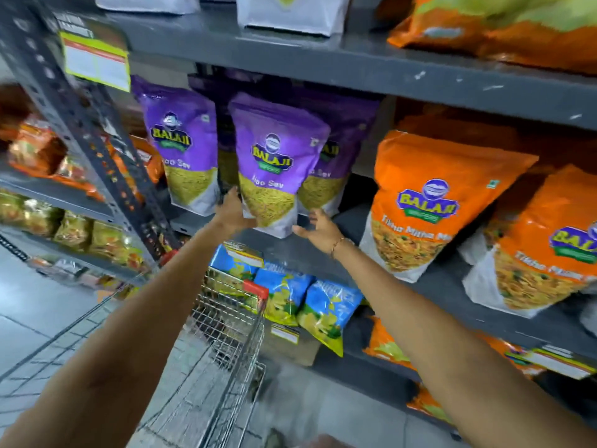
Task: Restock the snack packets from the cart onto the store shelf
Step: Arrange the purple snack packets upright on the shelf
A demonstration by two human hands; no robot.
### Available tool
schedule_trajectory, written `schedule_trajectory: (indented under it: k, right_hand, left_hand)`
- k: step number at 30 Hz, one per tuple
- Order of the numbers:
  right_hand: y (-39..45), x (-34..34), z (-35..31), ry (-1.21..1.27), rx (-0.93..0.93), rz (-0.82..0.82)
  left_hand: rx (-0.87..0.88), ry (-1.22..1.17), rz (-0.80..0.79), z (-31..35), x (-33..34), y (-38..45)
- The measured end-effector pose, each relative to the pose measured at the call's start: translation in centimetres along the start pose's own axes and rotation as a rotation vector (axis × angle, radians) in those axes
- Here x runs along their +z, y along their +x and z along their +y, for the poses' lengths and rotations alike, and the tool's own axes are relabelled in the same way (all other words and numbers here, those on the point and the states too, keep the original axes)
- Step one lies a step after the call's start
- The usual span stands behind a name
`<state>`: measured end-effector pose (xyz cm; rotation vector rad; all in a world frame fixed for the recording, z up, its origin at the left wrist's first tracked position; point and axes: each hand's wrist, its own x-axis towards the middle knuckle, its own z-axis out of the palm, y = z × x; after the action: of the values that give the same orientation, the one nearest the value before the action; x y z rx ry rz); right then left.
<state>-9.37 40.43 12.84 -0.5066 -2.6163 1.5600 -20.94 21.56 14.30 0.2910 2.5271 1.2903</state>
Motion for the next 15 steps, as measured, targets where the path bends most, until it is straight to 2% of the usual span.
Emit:
schedule_trajectory:
  k: [3,6,9,11,15]
  right_hand:
    - [2.6,1.8,0.1,-0.036,-0.009,0.032]
    - [2.8,2.6,-1.8,-0.078,-0.002,0.143]
    - [2.2,2.8,-2.2,-0.098,-0.041,0.164]
    - [1.3,2.8,-1.5,-0.097,-0.086,0.182]
    - [-0.9,2.4,0.9,-0.008,-0.084,0.261]
  left_hand:
    - [0.051,0.118,-0.103,1.1,-0.9,-0.8]
    - [0.051,0.082,-0.173,1.0,-1.0,-0.3]
    - [0.171,0.041,-0.139,-4.0,0.2,4.7]
    - [0.167,0.050,-0.154,-6.1,0.9,6.0]
    - [0.209,0.043,-0.168,-2.5,1.0,1.5]
